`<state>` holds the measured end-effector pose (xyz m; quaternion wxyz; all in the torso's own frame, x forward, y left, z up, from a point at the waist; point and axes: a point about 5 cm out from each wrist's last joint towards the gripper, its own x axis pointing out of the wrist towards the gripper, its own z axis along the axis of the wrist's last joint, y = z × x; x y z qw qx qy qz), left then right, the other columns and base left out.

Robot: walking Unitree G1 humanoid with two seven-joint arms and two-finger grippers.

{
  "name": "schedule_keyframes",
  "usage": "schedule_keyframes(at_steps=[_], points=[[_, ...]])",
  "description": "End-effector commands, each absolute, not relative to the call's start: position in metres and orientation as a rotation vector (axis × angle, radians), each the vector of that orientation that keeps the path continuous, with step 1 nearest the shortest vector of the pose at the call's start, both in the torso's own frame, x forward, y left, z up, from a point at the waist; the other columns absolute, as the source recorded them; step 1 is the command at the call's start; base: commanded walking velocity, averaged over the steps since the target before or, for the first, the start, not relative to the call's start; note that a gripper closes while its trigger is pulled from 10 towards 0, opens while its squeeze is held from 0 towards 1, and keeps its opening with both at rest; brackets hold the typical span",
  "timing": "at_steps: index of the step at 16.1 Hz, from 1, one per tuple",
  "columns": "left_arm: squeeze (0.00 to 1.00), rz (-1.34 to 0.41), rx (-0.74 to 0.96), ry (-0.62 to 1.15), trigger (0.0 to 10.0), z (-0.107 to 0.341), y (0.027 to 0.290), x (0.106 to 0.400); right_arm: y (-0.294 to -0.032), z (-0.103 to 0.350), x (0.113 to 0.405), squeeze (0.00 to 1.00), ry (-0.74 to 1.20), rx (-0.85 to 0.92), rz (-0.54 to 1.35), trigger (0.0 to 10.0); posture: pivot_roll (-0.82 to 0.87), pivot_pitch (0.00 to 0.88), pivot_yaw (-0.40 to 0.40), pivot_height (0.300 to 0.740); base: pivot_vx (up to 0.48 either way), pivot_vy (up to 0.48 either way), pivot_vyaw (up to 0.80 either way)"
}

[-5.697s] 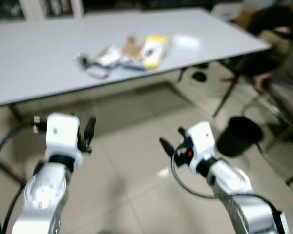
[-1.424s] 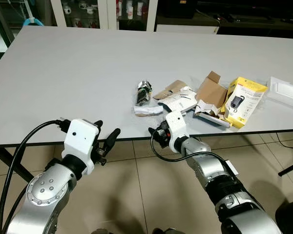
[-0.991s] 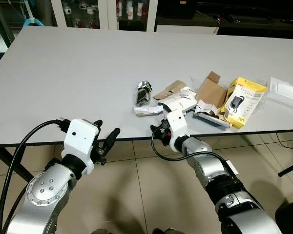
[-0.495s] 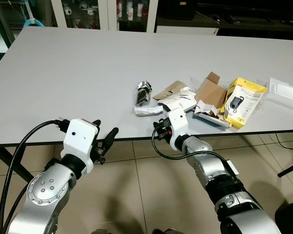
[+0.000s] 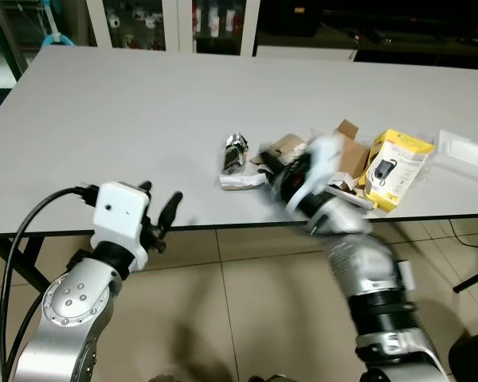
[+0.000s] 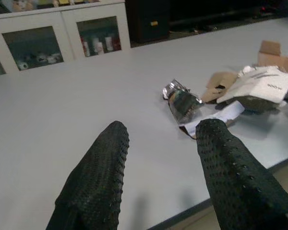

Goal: Picking trash to rubbish bin

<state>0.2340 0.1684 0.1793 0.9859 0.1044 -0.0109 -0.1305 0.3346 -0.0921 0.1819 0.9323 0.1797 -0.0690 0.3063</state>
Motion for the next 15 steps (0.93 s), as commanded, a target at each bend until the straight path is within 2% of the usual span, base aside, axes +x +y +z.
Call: schedule_keyframes(at_steps=[1,2,5,6,10,15], points=[[0.00,-0.249,0.196,-0.028,10.0,0.179,0.167,0.237,-0.102,0.191,0.331,0.00,-0.178,0.425,0.622,0.0,0.13,0.026,-0.093,0.740,0.000,0.000,0.00],[0.00,-0.237,0.183,-0.027,10.0,0.179,0.165,0.240,-0.108,0.204,0.325,0.00,-0.231,0.449,0.631,0.0,0.12,0.022,-0.093,0.740,0.000,0.000,0.00],[0.00,-0.226,0.196,-0.017,10.0,0.175,0.161,0.244,-0.118,0.207,0.316,0.00,-0.262,0.346,0.557,0.0,0.10,0.013,-0.096,0.740,0.000,0.000,0.00],[0.00,-0.223,0.196,-0.023,10.0,0.175,0.160,0.246,-0.123,0.206,0.312,0.00,-0.247,0.340,0.515,10.0,0.09,0.009,-0.095,0.740,0.000,0.000,0.00],[0.00,-0.226,0.207,-0.039,10.0,0.172,0.155,0.250,-0.139,0.197,0.295,0.00,-0.244,0.245,0.447,10.0,0.07,0.003,-0.087,0.740,0.000,0.000,0.00],[0.00,-0.236,0.224,-0.034,10.0,0.169,0.152,0.253,-0.137,0.181,0.295,0.00,-0.173,0.165,0.407,10.0,0.06,0.000,-0.093,0.740,0.000,0.000,0.00]])
